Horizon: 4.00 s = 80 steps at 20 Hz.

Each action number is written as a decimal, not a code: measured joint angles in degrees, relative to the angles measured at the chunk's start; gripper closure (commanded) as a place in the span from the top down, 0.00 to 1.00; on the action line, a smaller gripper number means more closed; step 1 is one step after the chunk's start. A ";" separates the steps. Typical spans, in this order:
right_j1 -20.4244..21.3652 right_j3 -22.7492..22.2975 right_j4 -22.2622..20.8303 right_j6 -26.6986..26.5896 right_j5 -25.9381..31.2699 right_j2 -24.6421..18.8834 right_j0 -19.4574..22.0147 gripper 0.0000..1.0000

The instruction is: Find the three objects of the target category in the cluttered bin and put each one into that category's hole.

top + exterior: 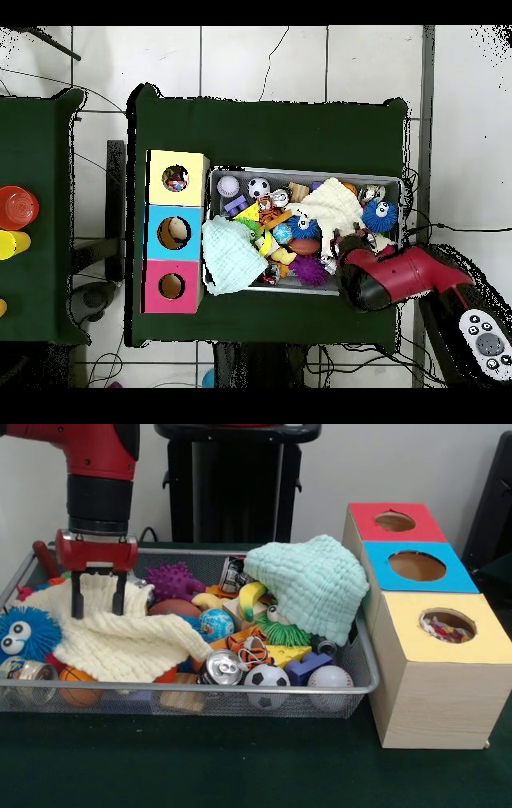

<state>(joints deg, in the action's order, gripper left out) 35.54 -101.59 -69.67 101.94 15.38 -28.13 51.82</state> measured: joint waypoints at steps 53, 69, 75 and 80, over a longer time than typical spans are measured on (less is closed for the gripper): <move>3.40 -12.90 30.79 -0.01 8.83 -28.24 20.74 0.00; -0.01 -17.79 34.62 -0.01 9.26 -36.40 22.39 0.00; 1.73 -17.87 36.12 -0.01 11.41 -36.43 20.50 1.00; 2.85 -17.87 36.49 -0.01 12.39 -36.44 19.63 1.00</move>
<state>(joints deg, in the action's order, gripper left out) 38.39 -119.47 -33.19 101.93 27.77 -64.57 71.45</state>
